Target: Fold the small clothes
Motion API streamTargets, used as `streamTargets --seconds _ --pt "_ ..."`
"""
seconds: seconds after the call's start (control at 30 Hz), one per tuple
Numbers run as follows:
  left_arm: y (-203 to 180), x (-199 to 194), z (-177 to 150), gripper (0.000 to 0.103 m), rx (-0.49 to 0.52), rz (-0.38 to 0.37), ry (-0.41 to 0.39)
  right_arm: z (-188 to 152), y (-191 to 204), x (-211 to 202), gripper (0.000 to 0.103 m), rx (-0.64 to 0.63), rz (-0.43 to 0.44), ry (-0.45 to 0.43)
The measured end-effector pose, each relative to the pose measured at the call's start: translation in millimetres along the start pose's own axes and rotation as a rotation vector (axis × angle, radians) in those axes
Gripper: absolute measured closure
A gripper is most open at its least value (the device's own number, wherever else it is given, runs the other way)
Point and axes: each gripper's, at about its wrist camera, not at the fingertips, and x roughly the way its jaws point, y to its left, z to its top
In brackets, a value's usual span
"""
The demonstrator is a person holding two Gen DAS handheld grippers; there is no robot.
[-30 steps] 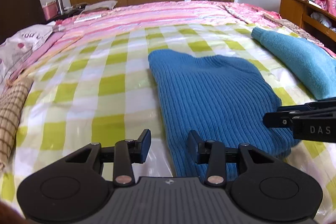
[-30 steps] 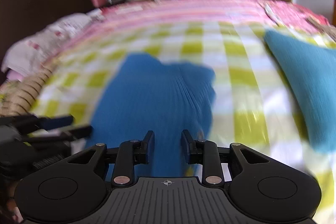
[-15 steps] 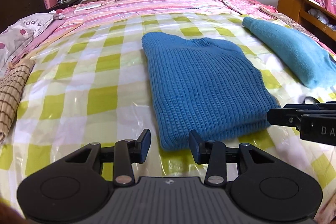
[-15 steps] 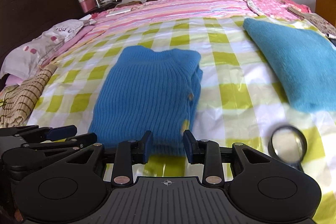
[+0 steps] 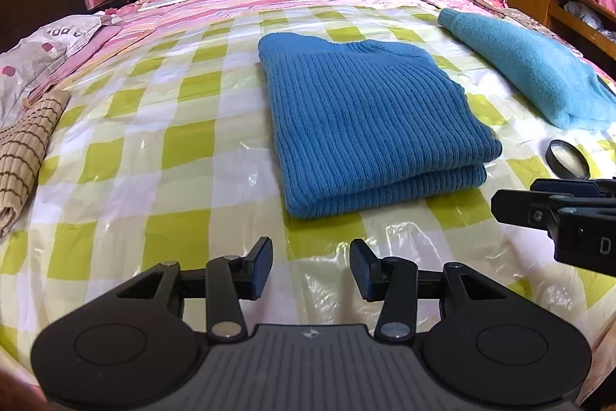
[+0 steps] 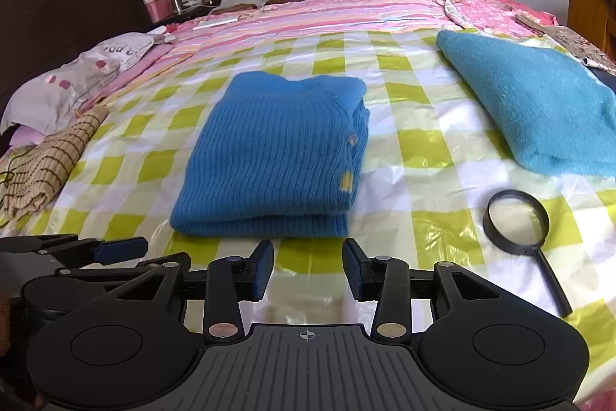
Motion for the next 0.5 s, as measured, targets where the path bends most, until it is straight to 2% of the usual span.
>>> streamTargets --seconds 0.33,0.4,0.5 --pt "-4.6 -4.7 -16.8 0.048 0.032 0.032 0.011 -22.5 2.5 -6.2 0.059 0.003 -0.026 0.005" --pt "-4.9 -6.3 -20.5 0.046 0.029 0.031 0.009 -27.6 3.0 -7.5 0.058 0.003 -0.031 0.004" --pt "-7.1 -9.4 -25.2 0.037 0.027 0.039 0.010 -34.3 3.4 -9.6 0.058 0.010 -0.029 0.006"
